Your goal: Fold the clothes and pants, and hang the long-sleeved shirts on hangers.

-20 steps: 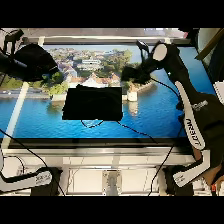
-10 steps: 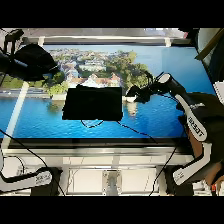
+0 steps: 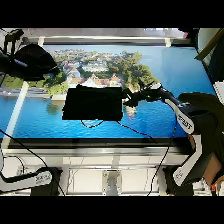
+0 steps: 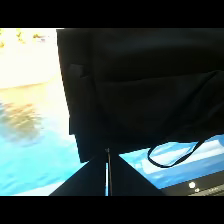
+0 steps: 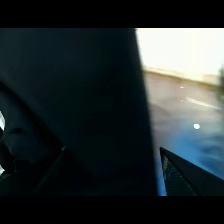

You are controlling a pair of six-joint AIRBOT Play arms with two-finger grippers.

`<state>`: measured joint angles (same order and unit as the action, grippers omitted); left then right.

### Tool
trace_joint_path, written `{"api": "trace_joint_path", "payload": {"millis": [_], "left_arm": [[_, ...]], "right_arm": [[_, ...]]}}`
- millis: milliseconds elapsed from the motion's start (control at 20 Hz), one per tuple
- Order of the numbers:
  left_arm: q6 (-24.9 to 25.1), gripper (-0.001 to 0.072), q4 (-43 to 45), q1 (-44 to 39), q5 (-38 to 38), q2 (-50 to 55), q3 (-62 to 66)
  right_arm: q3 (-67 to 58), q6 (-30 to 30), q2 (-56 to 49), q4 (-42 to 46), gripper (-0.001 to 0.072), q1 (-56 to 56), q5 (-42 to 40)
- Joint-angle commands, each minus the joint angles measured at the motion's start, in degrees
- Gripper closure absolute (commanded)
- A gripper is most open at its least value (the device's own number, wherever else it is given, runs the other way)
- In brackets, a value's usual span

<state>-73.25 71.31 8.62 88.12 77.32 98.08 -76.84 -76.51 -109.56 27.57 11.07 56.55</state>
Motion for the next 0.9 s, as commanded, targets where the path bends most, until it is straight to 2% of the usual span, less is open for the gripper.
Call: {"api": "trace_joint_path", "payload": {"millis": [0,150,200,250,300,400,550,850], "left_arm": [[0.02,0.0699,0.00,0.04,0.02,-0.02,-0.02],[0.04,0.0699,0.00,0.04,0.04,-0.04,-0.02],[0.07,0.0699,0.00,0.04,0.04,-0.04,-0.02],[0.07,0.0699,0.02,0.04,0.04,-0.04,-0.02],[0.11,0.0699,0.02,0.04,0.04,-0.04,-0.02],[0.28,0.0700,0.02,0.04,0.04,-0.04,-0.02],[0.28,0.0699,0.02,0.07,0.04,-0.04,-0.02],[0.26,0.0699,0.02,0.04,0.02,-0.04,-0.02]], "right_arm": [[-0.70,-2.54,-0.63,-0.09,0.0069,4.50,-1.25],[-0.70,-3.89,-0.63,-0.31,0.0126,7.74,-1.01],[-0.72,-3.96,-0.61,-0.68,0.0181,8.52,-1.07],[-1.18,-3.50,-0.61,-1.18,0.0444,8.96,-0.79],[-2.36,-2.47,-0.52,-1.68,0.0669,8.94,0.13],[-6.56,0.26,0.52,-2.21,0.0690,6.91,4.20],[-12.72,0.07,5.07,-1.31,0.0691,-0.04,12.70],[-14.01,-9.97,24.33,12.90,0.0694,-24.04,22.51]]}}
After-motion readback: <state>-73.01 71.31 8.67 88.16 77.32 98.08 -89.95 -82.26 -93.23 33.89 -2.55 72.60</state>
